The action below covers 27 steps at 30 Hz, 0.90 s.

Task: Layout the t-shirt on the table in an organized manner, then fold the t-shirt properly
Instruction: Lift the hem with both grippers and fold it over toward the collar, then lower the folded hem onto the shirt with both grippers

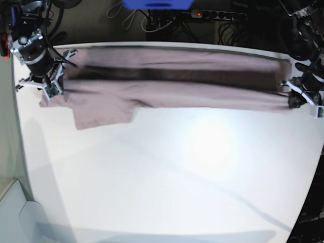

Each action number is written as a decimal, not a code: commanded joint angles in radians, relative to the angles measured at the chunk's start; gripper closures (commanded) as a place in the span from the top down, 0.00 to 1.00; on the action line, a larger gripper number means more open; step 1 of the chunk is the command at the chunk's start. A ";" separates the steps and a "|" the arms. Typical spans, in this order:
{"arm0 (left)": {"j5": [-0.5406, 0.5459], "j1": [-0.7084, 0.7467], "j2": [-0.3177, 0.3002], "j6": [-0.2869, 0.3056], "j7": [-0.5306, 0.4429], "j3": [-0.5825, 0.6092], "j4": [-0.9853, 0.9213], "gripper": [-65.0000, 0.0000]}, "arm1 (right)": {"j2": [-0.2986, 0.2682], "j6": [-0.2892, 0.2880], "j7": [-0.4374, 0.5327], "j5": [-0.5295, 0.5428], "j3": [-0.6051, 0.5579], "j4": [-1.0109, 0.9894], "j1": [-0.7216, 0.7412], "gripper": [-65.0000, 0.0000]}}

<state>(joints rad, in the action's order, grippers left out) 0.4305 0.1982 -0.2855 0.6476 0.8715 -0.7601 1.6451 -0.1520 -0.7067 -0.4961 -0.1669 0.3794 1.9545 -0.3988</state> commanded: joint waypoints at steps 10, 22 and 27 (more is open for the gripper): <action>0.004 0.037 -0.022 -0.001 -0.022 -0.048 0.008 0.00 | -0.010 0.009 0.020 0.008 0.007 0.012 -0.047 0.00; 0.003 0.043 -0.021 -0.001 -0.028 -0.046 -0.184 0.00 | 0.009 0.009 0.015 0.008 0.003 -0.011 -0.078 0.00; 0.003 0.036 -0.021 -0.001 -0.028 -0.028 -0.220 0.01 | 0.010 0.009 0.014 0.007 0.002 -0.054 -0.093 0.00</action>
<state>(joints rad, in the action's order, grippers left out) 0.4217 0.2401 -0.2874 0.6479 0.8608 -0.7864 1.4132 -0.1322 -0.7071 -0.4934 -0.1596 0.3767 1.8881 -0.4862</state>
